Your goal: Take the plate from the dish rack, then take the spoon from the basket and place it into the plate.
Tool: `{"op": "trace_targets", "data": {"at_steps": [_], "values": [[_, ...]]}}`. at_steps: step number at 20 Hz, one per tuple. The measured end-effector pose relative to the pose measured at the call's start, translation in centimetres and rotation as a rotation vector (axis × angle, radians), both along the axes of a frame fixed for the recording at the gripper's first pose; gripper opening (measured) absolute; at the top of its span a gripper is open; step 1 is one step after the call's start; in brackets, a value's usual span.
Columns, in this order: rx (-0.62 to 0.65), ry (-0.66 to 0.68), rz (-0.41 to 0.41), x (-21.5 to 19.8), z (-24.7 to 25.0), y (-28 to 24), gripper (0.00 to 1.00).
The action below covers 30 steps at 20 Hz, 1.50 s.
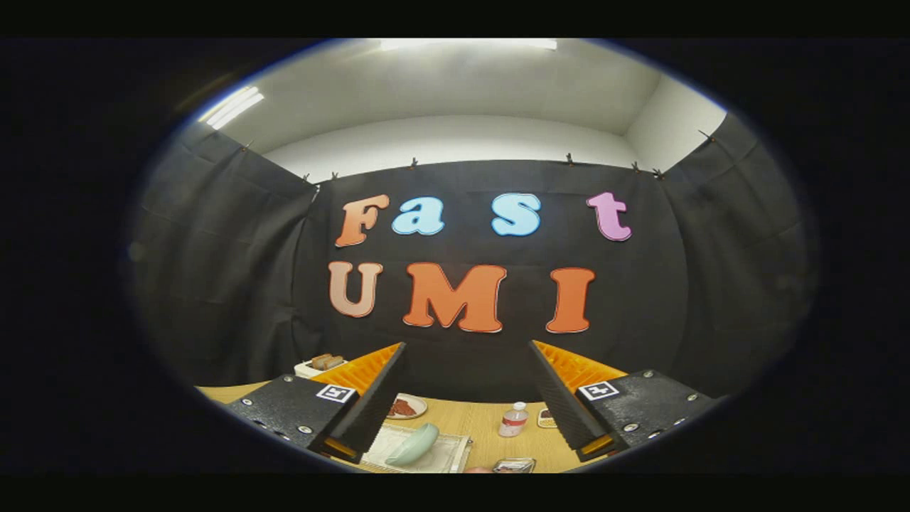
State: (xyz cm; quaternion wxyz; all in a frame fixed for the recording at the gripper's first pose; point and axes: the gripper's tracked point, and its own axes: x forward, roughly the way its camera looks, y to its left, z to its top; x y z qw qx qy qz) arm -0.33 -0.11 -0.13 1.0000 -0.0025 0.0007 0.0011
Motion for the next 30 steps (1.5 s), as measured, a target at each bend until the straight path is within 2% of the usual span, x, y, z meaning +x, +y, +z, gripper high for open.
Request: {"op": "trace_targets", "data": {"at_steps": [7, 11, 22, 26, 30], "values": [[0.005, 0.065, 0.015, 0.3, -2.0, 0.5, 0.98], [0.01, 0.143, 0.054, 1.0, -4.3, 1.7, 0.98], [0.117, 0.621, 0.165, 3.5, -16.8, 6.0, 0.98], [0.126, 0.841, 0.185, 3.3, -21.8, 7.1, 0.98], [0.084, 1.032, 0.158, 2.7, -26.5, 6.6, 0.96]]}}
